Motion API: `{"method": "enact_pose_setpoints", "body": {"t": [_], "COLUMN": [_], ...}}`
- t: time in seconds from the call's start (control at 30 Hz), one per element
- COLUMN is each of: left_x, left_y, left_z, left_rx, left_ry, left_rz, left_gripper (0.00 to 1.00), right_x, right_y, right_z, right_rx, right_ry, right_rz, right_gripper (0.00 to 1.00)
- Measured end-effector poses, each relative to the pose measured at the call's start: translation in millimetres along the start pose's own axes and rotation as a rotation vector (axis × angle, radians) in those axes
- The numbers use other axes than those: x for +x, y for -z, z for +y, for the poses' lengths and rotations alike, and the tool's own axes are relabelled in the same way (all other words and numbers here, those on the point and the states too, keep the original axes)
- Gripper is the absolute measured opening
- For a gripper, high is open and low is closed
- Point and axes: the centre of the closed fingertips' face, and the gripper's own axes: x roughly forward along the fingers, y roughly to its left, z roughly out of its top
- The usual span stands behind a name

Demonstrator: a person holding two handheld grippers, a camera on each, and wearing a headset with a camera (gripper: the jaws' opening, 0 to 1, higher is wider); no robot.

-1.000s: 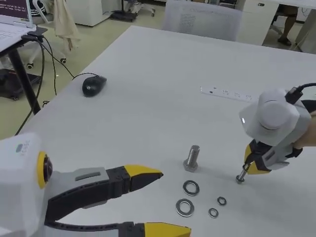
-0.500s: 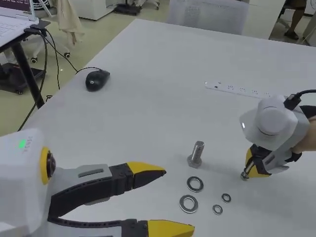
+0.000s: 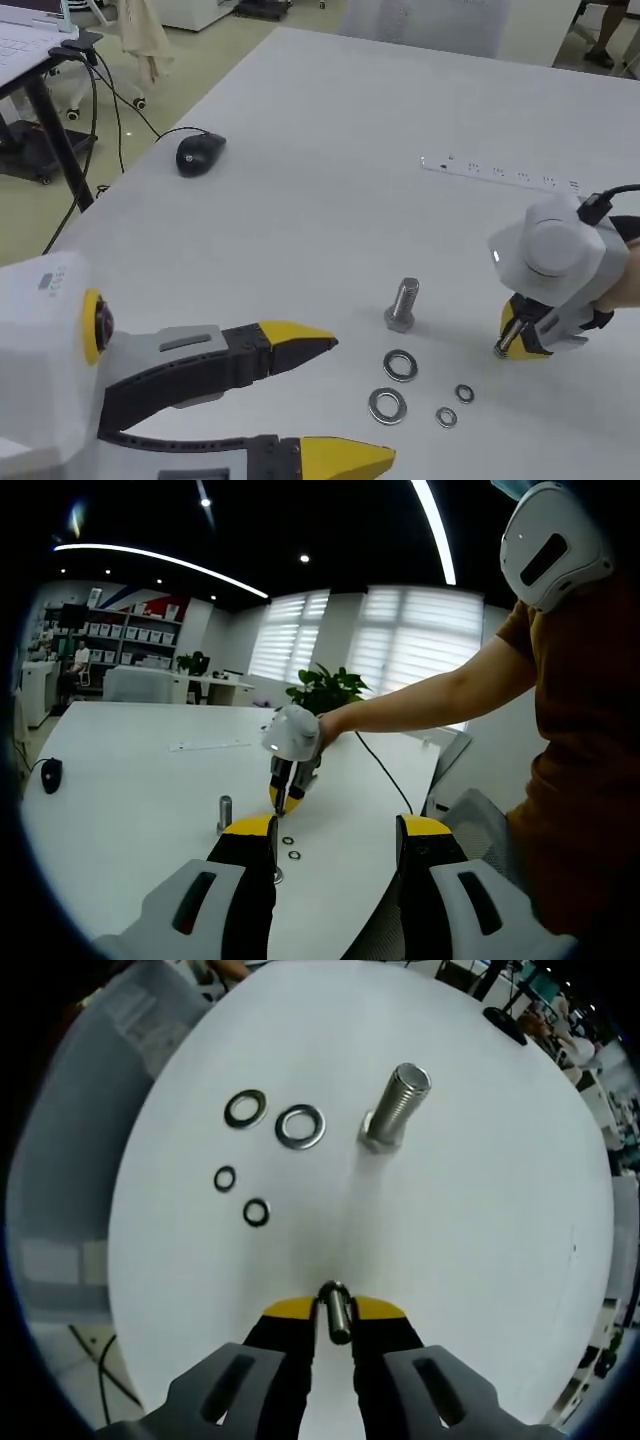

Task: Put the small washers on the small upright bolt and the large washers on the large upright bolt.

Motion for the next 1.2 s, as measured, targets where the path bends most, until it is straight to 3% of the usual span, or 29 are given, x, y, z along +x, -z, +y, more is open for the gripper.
{"method": "enact_pose_setpoints", "body": {"t": [0.47, 0.7, 0.93, 1.2], "left_x": [0.3, 1.0, 1.3, -1.7], "left_y": [-2.6, -5.9, -8.6, -12.1], "left_z": [-2.5, -9.0, -15.7, -22.4], "left_rx": [0.009, 0.026, 0.046, 0.062], "left_ry": [0.006, 0.022, 0.039, 0.049], "left_rz": [-0.001, -0.003, -0.003, -0.012], "left_gripper": [0.46, 0.46, 0.46, 0.46], "right_x": [-13.9, -20.4, -17.1, -13.8], "right_y": [8.2, 19.3, 13.2, 1.1], "right_z": [5.8, 22.6, 44.0, 57.1], "right_rx": [0.036, 0.066, 0.069, 0.068], "right_ry": [0.021, 0.025, 0.017, 0.008], "right_rz": [-0.008, -0.001, -0.029, -0.051], "right_gripper": [0.15, 0.15, 0.14, 0.14]}}
